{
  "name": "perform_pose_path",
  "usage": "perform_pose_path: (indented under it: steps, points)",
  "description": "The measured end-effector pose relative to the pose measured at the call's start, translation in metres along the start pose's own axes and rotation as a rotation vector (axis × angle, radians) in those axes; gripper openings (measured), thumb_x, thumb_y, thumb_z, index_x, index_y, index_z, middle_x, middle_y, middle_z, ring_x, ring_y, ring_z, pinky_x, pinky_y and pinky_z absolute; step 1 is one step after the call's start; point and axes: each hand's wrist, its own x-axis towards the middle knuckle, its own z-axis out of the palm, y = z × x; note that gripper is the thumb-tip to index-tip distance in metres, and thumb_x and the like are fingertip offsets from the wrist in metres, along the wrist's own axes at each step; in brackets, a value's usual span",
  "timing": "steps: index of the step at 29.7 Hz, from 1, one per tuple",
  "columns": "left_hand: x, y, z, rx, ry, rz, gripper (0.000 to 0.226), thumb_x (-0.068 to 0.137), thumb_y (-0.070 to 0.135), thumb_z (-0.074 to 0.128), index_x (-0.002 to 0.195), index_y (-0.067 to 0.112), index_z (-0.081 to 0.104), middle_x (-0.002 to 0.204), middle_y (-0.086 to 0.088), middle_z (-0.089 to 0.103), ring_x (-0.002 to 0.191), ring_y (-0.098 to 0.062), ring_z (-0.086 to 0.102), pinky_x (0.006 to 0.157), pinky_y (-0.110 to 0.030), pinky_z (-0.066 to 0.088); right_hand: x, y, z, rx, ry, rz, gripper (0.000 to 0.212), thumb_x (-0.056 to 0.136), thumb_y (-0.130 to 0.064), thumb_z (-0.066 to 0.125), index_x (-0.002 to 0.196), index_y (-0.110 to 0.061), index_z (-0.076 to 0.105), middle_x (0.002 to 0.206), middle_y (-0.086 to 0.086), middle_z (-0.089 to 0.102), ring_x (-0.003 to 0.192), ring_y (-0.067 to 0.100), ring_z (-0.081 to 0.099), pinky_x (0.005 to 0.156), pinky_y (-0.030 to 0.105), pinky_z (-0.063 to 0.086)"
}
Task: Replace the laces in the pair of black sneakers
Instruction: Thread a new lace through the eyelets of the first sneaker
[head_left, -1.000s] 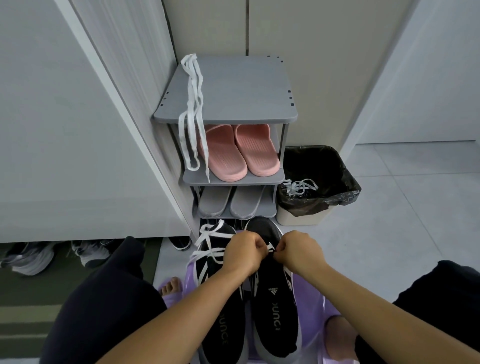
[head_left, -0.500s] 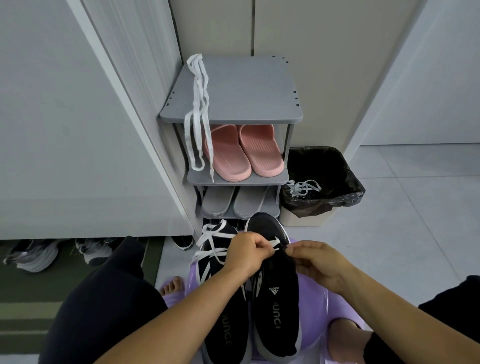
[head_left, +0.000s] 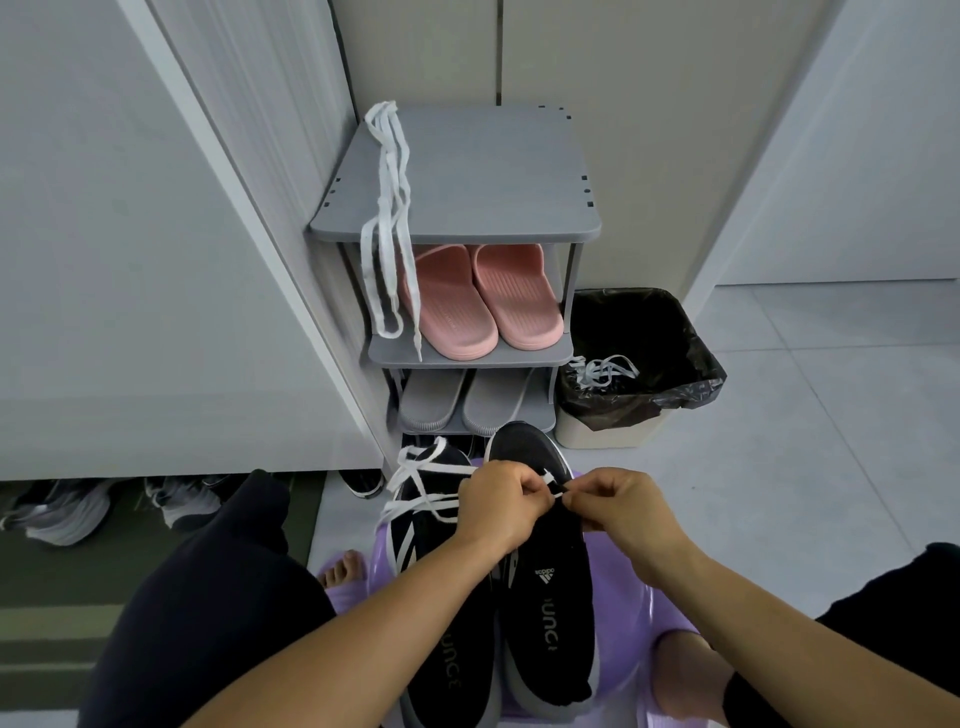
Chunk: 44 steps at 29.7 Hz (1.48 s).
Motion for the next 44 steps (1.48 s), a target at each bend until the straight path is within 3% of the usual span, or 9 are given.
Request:
perform_pose_path:
  steps: [10, 16, 19, 21, 25, 31, 33, 38, 44]
  points:
    - [0.003, 0.004, -0.001, 0.103, -0.027, -0.003, 0.013, 0.083, 0.018, 0.062, 0.084, 0.009, 0.072, 0.081, -0.002, 0.066, 0.09, -0.024, 0.062, 0.085, -0.037, 0.047, -0.004, -0.006, 0.005, -0.56, 0.038, -0.238, 0.007, 0.081, -0.01, 0.066, 0.081, -0.007, 0.072, 0.07, 0.005, 0.066, 0.064, 0.013, 0.056, 0.065, 0.027, 0.045]
    - [0.006, -0.001, 0.0, 0.063, -0.018, 0.075, 0.01, 0.083, 0.016, 0.065, 0.089, 0.011, 0.071, 0.091, 0.001, 0.065, 0.088, -0.014, 0.059, 0.082, -0.024, 0.041, 0.0, -0.009, -0.002, -0.016, -0.083, 0.032, 0.017, 0.087, 0.004, 0.057, 0.073, -0.003, 0.064, 0.064, 0.008, 0.06, 0.051, 0.009, 0.057, 0.058, 0.018, 0.053]
    - [0.006, 0.0, -0.002, 0.064, -0.058, 0.059, 0.016, 0.08, 0.018, 0.069, 0.096, 0.014, 0.068, 0.08, 0.011, 0.055, 0.078, -0.008, 0.052, 0.079, -0.022, 0.041, 0.001, -0.009, 0.0, 0.042, -0.113, 0.111, 0.018, 0.087, 0.005, 0.056, 0.073, -0.004, 0.061, 0.062, 0.007, 0.058, 0.049, 0.008, 0.053, 0.053, 0.015, 0.05]
    - [0.003, 0.0, -0.005, 0.214, -0.052, 0.085, 0.035, 0.077, 0.025, 0.072, 0.108, 0.018, 0.058, 0.093, 0.008, 0.051, 0.091, -0.012, 0.048, 0.089, -0.028, 0.039, 0.001, -0.008, 0.003, 0.059, -0.09, 0.114, 0.018, 0.089, 0.004, 0.052, 0.074, -0.004, 0.059, 0.065, 0.008, 0.057, 0.055, 0.013, 0.052, 0.053, 0.016, 0.049]
    - [0.0, -0.004, -0.011, 0.472, -0.047, 0.118, 0.068, 0.075, 0.036, 0.07, 0.133, 0.028, 0.034, 0.126, 0.003, 0.036, 0.118, -0.018, 0.032, 0.099, -0.03, 0.023, 0.002, -0.011, 0.002, 0.09, 0.011, 0.091, 0.022, 0.093, 0.002, 0.04, 0.073, -0.003, 0.049, 0.072, 0.013, 0.061, 0.063, 0.018, 0.061, 0.059, 0.027, 0.055]
    - [0.0, -0.006, -0.015, 0.449, -0.062, 0.096, 0.068, 0.075, 0.036, 0.069, 0.133, 0.024, 0.036, 0.13, 0.003, 0.035, 0.122, -0.019, 0.032, 0.102, -0.03, 0.021, 0.033, -0.03, -0.069, 0.491, 0.444, 0.114, 0.026, 0.095, 0.0, 0.035, 0.071, -0.001, 0.046, 0.066, 0.014, 0.056, 0.035, 0.007, 0.056, 0.04, 0.016, 0.049]
    - [0.0, -0.007, -0.016, 0.449, -0.071, 0.1, 0.068, 0.074, 0.038, 0.069, 0.132, 0.024, 0.036, 0.129, 0.004, 0.037, 0.121, -0.017, 0.033, 0.103, -0.03, 0.021, 0.034, -0.024, -0.071, 0.533, 0.405, 0.22, 0.025, 0.097, -0.008, 0.042, 0.074, -0.002, 0.046, 0.051, 0.011, 0.06, 0.034, 0.009, 0.056, 0.038, 0.017, 0.048]
    - [0.001, -0.009, -0.021, 0.341, -0.126, 0.099, 0.072, 0.07, 0.04, 0.075, 0.131, 0.024, 0.039, 0.127, 0.006, 0.041, 0.12, -0.014, 0.037, 0.104, -0.029, 0.024, 0.011, -0.006, -0.019, 0.071, -0.129, 0.319, 0.018, 0.09, -0.019, 0.059, 0.078, -0.007, 0.057, 0.063, 0.007, 0.061, 0.051, 0.012, 0.057, 0.046, 0.02, 0.048]
    - [0.005, -0.01, -0.055, -0.115, -0.092, -0.022, 0.06, 0.073, 0.024, 0.078, 0.124, 0.021, 0.047, 0.125, 0.005, 0.044, 0.12, -0.01, 0.041, 0.092, -0.02, 0.031, 0.018, 0.003, -0.005, -0.71, -0.112, -0.303, 0.016, 0.081, -0.014, 0.068, 0.093, -0.019, 0.06, 0.087, -0.003, 0.046, 0.064, 0.005, 0.047, 0.064, 0.013, 0.037]
